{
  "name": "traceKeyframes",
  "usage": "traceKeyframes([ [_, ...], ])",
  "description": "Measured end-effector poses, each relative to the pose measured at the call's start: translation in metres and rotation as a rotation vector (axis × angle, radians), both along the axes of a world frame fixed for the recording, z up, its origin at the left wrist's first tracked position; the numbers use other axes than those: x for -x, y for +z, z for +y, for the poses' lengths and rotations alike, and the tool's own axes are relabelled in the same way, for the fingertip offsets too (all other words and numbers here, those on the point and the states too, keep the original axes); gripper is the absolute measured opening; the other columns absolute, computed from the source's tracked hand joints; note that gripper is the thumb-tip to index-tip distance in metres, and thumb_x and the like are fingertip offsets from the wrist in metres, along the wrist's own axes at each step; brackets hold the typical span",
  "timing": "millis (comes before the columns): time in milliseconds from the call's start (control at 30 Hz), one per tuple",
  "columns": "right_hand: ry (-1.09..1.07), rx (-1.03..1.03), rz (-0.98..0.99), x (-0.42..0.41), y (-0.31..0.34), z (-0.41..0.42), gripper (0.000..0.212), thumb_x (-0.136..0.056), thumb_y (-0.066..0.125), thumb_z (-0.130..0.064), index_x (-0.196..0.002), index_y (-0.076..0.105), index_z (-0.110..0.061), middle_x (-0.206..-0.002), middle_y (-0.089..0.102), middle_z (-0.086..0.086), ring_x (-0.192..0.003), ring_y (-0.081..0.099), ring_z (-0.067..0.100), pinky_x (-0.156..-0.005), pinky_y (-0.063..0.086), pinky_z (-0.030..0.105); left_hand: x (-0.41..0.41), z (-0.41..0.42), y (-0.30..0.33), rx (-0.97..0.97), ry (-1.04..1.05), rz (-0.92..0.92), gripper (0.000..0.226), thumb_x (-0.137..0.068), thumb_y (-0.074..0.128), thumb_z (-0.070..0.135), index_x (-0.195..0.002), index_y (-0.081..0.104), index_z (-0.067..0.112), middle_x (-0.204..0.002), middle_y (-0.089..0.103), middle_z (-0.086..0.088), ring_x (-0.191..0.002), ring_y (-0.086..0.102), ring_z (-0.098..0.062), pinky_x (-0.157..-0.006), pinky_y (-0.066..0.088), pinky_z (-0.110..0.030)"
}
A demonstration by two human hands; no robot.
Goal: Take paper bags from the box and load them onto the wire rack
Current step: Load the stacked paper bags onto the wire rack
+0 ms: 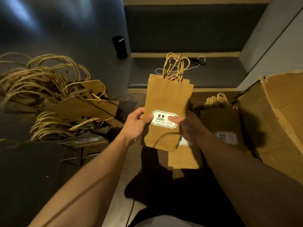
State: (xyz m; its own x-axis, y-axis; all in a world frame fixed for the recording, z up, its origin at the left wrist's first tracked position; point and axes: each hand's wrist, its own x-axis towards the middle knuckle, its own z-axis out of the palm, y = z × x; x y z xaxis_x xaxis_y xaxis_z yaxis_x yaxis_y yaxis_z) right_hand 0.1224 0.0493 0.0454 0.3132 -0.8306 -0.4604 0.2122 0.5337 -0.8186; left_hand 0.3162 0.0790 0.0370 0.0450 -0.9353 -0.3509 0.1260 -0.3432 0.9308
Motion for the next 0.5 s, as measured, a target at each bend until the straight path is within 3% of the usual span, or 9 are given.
traceKeyframes([
  [100,0.093,0.048,0.043,-0.015,0.006,0.008,0.041,-0.081,0.065,0.006,-0.120,0.062,-0.003,-0.120,0.067,0.020,-0.109,0.064,0.039,-0.098,0.049,0.052,-0.021,0.018,0.003,-0.066,-0.019,-0.019,0.011,-0.095,0.062,0.009,-0.105,0.068,0.008,-0.102,0.074,-0.013,-0.093,0.069,-0.026,-0.089,0.056,-0.043],
  [233,0.196,0.056,0.100,-0.034,0.015,0.017,0.033,-0.090,0.057,0.005,-0.122,0.061,-0.001,-0.115,0.070,0.013,-0.105,0.068,0.029,-0.092,0.054,0.040,-0.056,0.046,-0.003,-0.170,-0.014,-0.038,0.014,-0.096,0.060,0.007,-0.098,0.073,0.012,-0.099,0.075,-0.006,-0.094,0.068,-0.021,-0.083,0.054,-0.033],
  [333,0.173,0.007,0.107,-0.052,0.018,0.022,0.034,-0.088,0.060,0.007,-0.122,0.060,0.003,-0.121,0.066,0.020,-0.107,0.066,0.033,-0.092,0.054,0.040,-0.081,0.066,-0.005,-0.167,-0.043,-0.062,0.013,-0.095,0.061,0.012,-0.095,0.071,0.003,-0.101,0.069,-0.016,-0.094,0.062,-0.029,-0.093,0.049,-0.044],
  [400,0.201,-0.067,0.109,-0.062,0.019,0.023,0.029,-0.087,0.060,0.009,-0.116,0.062,0.004,-0.116,0.067,0.021,-0.096,0.069,0.030,-0.077,0.058,0.033,-0.093,0.077,-0.004,-0.178,-0.067,-0.088,0.025,-0.092,0.067,0.021,-0.098,0.068,-0.003,-0.102,0.068,-0.019,-0.094,0.062,-0.030,-0.095,0.049,-0.048],
  [500,0.289,-0.109,0.197,-0.070,0.020,0.026,0.035,-0.087,0.062,0.006,-0.121,0.055,0.014,-0.103,0.066,0.019,-0.067,0.069,0.011,-0.051,0.051,0.016,-0.113,0.091,-0.002,-0.241,-0.147,-0.179,0.025,-0.088,0.072,0.023,-0.100,0.073,0.001,-0.094,0.074,-0.011,-0.087,0.067,-0.022,-0.084,0.055,-0.035],
])
